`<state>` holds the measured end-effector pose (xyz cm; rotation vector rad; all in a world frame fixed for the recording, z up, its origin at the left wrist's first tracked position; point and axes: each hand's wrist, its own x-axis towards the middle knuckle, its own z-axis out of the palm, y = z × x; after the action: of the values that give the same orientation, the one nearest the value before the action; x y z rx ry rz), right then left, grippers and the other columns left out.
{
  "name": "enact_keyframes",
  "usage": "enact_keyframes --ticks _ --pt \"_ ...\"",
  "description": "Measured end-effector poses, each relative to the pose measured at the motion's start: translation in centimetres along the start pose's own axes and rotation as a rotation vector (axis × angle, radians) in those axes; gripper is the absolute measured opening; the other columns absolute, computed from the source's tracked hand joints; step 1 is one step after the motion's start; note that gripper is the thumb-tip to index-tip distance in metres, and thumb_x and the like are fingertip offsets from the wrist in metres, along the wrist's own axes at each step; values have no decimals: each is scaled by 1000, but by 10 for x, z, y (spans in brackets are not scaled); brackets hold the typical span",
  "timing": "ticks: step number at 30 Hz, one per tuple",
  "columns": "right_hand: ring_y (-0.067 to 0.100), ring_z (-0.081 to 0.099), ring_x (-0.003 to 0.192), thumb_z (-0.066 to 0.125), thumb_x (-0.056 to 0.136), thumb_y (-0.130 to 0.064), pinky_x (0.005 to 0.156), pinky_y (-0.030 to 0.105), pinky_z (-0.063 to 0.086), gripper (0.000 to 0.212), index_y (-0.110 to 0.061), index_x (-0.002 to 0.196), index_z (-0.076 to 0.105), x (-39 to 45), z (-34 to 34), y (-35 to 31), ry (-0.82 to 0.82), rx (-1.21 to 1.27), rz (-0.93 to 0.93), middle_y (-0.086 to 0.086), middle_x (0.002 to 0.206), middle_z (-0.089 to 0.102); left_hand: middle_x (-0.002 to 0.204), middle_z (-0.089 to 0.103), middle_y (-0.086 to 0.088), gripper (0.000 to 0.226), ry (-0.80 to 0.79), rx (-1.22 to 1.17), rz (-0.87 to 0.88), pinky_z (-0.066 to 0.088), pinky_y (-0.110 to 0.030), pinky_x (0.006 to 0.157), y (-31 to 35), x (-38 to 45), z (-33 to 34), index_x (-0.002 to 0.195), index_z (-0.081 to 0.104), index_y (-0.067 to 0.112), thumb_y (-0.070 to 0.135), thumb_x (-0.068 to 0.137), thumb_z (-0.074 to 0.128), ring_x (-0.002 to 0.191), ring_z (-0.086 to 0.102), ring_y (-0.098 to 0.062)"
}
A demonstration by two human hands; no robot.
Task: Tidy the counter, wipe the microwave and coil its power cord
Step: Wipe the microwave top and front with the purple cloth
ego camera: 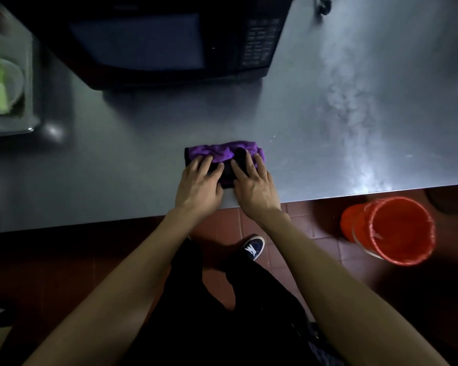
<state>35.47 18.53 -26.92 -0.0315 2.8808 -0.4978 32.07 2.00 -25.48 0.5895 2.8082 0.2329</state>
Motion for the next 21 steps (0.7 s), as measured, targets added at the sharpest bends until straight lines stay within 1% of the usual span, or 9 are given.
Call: enact_keyframes --ticks 6,10,15,18,21 --pt "37 12 151 45 99 -26 112 49 33 55 -22 153 35 -18 -19 71 21 13 57 13 164 19 148 44 -15 57 7 25 66 37 -50 109 70 24 11 141 53 14 28 86 60 135 39 -38" --pt "38 11 151 46 100 -27 113 48 31 56 -21 154 34 -17 -31 104 28 36 85 13 165 16 150 41 -17 59 -4 46 100 35 -50 113 99 46 14 143 51 14 29 86 61 138 36 -38" --pt "39 7 151 47 101 -32 115 49 27 56 -20 154 33 -1 -41 121 20 54 109 15 164 15 152 39 -17 59 4 75 125 33 -49 113 109 71 13 146 49 16 27 88 60 141 34 -37" --pt "39 8 152 47 101 -35 116 51 27 55 -20 153 35 17 -48 125 31 51 128 15 164 18 154 37 -17 57 25 84 144 32 -49 114 107 87 13 147 47 17 25 92 57 142 33 -37" --pt "38 13 150 53 99 -36 113 52 31 51 -21 146 43 40 -58 128 48 58 194 13 161 25 155 35 -15 53 28 71 149 29 -48 116 107 107 11 148 46 20 25 96 53 144 30 -36"
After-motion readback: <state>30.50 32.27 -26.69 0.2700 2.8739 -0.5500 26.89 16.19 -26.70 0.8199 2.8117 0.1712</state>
